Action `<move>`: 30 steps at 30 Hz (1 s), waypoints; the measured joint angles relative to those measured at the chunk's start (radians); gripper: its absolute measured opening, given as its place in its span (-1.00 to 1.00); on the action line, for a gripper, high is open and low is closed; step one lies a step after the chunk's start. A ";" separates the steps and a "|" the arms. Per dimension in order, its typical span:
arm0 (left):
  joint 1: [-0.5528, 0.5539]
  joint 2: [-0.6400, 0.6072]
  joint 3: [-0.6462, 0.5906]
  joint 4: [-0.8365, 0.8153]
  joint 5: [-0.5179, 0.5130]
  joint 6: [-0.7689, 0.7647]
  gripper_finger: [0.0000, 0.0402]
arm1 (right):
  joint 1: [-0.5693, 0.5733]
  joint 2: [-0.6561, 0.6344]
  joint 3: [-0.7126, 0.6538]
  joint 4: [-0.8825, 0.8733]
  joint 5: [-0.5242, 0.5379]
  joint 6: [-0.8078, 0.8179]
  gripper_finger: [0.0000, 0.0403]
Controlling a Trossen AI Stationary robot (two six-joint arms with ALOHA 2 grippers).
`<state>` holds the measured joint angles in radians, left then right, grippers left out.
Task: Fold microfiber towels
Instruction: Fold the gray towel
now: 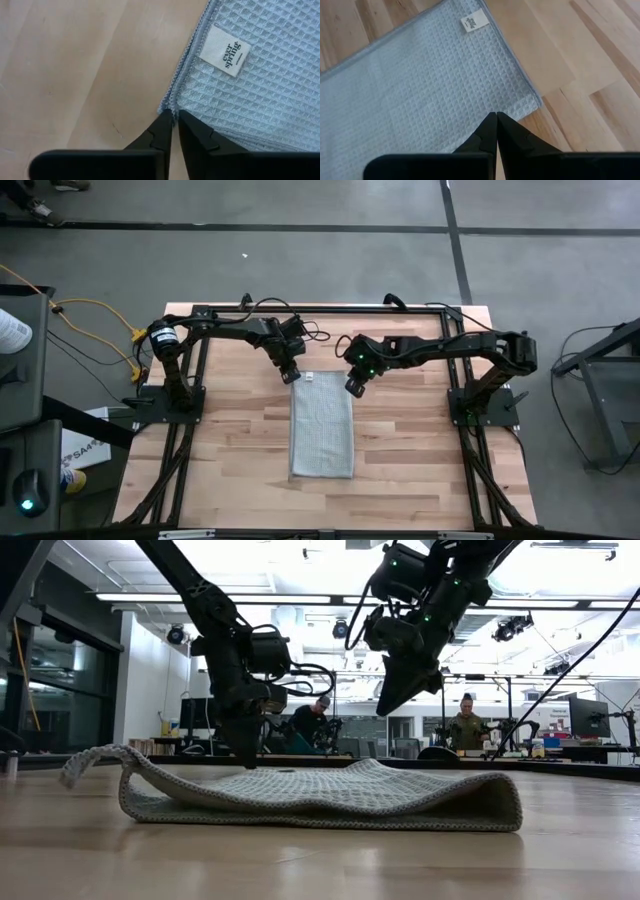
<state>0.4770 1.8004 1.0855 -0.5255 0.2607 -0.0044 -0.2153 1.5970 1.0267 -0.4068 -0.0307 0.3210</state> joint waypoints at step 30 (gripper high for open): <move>0.000 0.000 0.000 0.030 -0.018 0.137 -0.51 | 0.000 -0.001 0.000 0.000 0.001 -0.004 -0.99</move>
<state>0.4770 1.8004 1.0855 -0.4951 0.2431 0.1330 -0.2157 1.5963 1.0267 -0.4068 -0.0296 0.3172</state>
